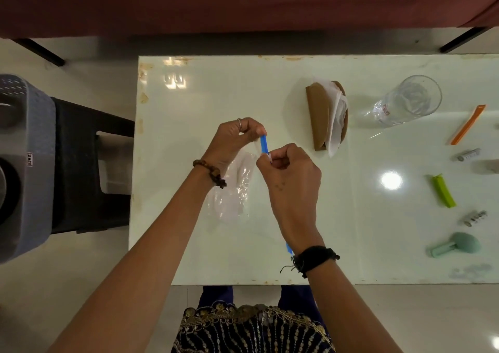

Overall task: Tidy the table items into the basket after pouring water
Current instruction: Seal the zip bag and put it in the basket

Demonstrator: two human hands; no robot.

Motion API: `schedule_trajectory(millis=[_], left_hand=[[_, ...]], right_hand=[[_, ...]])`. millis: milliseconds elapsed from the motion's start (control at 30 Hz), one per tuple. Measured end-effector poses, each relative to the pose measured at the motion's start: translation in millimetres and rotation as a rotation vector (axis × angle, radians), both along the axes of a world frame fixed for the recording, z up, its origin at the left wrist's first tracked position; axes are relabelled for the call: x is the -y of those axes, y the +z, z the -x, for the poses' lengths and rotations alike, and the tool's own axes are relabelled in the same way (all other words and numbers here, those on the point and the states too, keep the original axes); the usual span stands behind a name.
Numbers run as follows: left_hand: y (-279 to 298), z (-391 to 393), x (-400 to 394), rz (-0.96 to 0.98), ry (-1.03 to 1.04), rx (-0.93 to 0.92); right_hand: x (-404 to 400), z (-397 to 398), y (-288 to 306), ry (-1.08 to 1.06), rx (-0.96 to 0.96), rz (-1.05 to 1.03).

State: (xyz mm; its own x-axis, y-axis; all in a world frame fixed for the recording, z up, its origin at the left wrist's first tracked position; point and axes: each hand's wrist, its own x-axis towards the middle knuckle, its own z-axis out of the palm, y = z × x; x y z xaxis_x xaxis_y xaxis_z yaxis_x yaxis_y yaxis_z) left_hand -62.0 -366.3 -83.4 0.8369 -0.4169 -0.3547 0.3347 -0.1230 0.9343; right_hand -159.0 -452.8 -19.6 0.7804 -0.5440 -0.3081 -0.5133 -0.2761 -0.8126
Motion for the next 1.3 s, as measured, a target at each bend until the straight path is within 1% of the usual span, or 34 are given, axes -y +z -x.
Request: schedule_trajectory(millis=[100,267,367,567,700,800,867,900,933,1000,1067,1133,1200,1300], left_hand=[[-1.9,-9.4,3.8,-0.012,0.089,-0.008],[-5.7,-21.1,6.9,-0.006,0.264,-0.096],[-6.2,-27.2,6.7,-0.006,0.325,-0.130],[-10.1,-27.0,10.3,-0.005,0.360,-0.159],[-10.1,-19.4,14.7,0.009,0.461,-0.210],[-5.9,-13.5,15.8,0.058,0.529,-0.270],[-2.4,-9.7,13.6,0.144,0.578,-0.352],[-0.5,-8.1,11.0,0.193,0.596,-0.393],[1.3,-6.6,7.8,0.234,0.605,-0.425],[3.9,-3.9,0.3,0.296,0.616,-0.461],[6.7,-0.5,-7.3,0.336,0.619,-0.468],[9.6,0.6,-13.1,0.333,0.609,-0.457],[12.1,-0.8,-23.0,0.300,0.611,-0.444],[11.0,-0.5,-46.0,0.251,0.573,-0.405]], right_hand=[[-4.3,4.3,6.8,0.041,-0.004,0.073],[-5.2,17.7,17.9,0.092,-0.029,0.150],[-5.7,29.5,22.8,0.124,-0.011,0.215],[-4.1,45.5,30.8,0.099,0.042,0.271],[-4.5,52.9,33.4,0.063,0.084,0.283],[-3.4,55.2,33.6,0.054,0.145,0.274],[-0.4,56.0,29.8,0.069,0.218,0.232],[1.4,56.4,25.9,0.088,0.231,0.175],[3.8,55.9,21.2,0.115,0.204,0.085],[8.8,54.6,5.4,0.167,0.054,-0.081],[14.2,52.8,-13.5,0.195,-0.041,-0.100],[20.0,44.0,-27.4,0.136,-0.063,-0.097],[24.3,32.0,-29.6,0.107,-0.032,-0.153],[24.1,11.7,-14.0,0.191,0.058,-0.281]])
